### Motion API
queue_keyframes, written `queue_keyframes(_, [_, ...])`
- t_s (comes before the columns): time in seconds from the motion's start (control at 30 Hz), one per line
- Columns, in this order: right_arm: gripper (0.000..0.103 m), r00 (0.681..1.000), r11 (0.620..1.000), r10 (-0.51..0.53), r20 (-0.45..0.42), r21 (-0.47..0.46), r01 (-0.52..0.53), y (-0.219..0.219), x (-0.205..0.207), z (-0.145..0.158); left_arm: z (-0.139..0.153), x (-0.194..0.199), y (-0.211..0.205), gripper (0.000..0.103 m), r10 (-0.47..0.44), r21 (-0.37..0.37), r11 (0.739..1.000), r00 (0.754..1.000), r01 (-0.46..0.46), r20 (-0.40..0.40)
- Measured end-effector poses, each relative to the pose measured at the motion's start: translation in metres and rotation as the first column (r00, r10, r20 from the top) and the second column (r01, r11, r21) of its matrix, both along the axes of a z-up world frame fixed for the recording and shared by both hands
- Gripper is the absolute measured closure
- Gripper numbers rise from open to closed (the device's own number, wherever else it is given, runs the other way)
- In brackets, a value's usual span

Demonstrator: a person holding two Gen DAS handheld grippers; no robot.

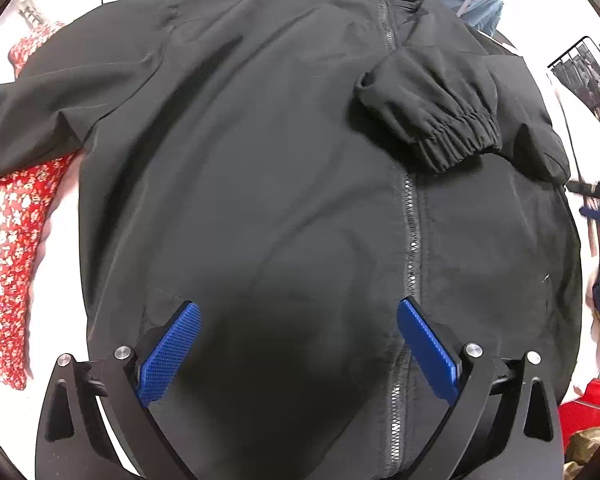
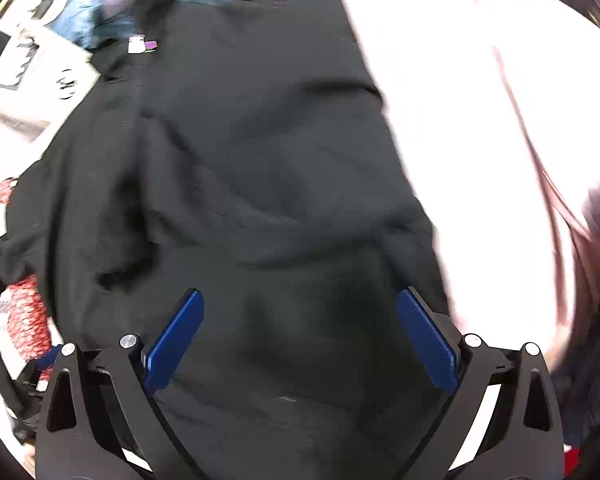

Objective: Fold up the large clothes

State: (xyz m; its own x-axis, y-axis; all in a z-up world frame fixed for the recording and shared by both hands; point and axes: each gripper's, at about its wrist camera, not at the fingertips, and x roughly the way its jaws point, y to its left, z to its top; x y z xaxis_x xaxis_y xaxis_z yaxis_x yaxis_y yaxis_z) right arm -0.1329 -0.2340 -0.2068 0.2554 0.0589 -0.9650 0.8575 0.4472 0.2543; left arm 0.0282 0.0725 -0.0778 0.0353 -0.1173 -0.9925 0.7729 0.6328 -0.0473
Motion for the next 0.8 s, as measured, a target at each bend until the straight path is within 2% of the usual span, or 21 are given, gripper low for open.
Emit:
queue_keyframes(0.13, [0.007,0.998,0.998,-0.05,-0.027,0.047,0.051,-0.003,-0.036,-0.02,-0.002,0.004,-0.008,0.006,0.024,-0.033,0.999,0.997,-0.026,-0.072])
queue_keyframes(0.23, [0.007,0.998,0.996,-0.064,-0.025,0.065,0.065,0.001,-0.044,-0.027,-0.01,0.004,-0.018,0.006,0.037,-0.073,0.996,0.992,-0.046,-0.121])
queue_keyframes(0.37, [0.007,0.999,0.999,-0.037,-0.009,0.02,0.038,0.003,-0.039,-0.024,-0.01,0.01,-0.048,0.006,0.062,-0.142,0.986,0.979,-0.09,-0.192])
queue_keyframes(0.43, [0.007,1.0,1.0,0.001,-0.02,-0.023,-0.002,0.004,-0.032,-0.02,-0.016,0.007,-0.074,0.006,0.062,-0.158,0.983,0.977,-0.095,-0.202])
queue_keyframes(0.53, [0.007,0.997,0.996,0.061,-0.037,-0.062,-0.063,0.009,-0.022,-0.016,-0.032,0.002,-0.11,0.006,0.024,-0.15,0.987,0.974,-0.059,-0.227])
queue_keyframes(0.6, [0.007,0.998,0.996,0.064,-0.025,-0.06,-0.065,0.01,-0.02,-0.013,-0.039,-0.002,-0.131,0.007,0.009,-0.129,0.991,0.974,-0.039,-0.227])
queue_keyframes(0.67, [0.007,0.998,0.996,0.062,-0.023,-0.06,-0.063,0.011,-0.018,-0.011,-0.039,0.002,-0.149,0.015,0.007,-0.15,0.988,0.986,-0.033,-0.169])
queue_keyframes(0.7, [0.007,0.998,0.996,0.065,-0.026,-0.066,-0.066,0.012,-0.02,-0.01,-0.037,0.003,-0.153,0.031,-0.007,-0.153,0.988,0.989,-0.016,-0.149])
queue_keyframes(0.73, [0.007,0.997,0.995,0.069,-0.032,-0.071,-0.071,0.013,-0.021,-0.01,-0.034,0.003,-0.158,0.051,-0.032,-0.141,0.99,0.992,0.015,-0.121])
queue_keyframes(0.77, [0.007,0.997,0.994,0.072,-0.04,-0.074,-0.074,0.014,-0.02,-0.011,-0.03,0.003,-0.162,0.059,-0.075,-0.116,0.991,0.995,0.066,-0.07])
queue_keyframes(0.8, [0.007,0.996,0.994,0.074,-0.05,-0.075,-0.077,0.014,-0.023,-0.012,-0.026,0.004,-0.165,0.073,-0.114,-0.101,0.989,0.993,0.111,-0.025])
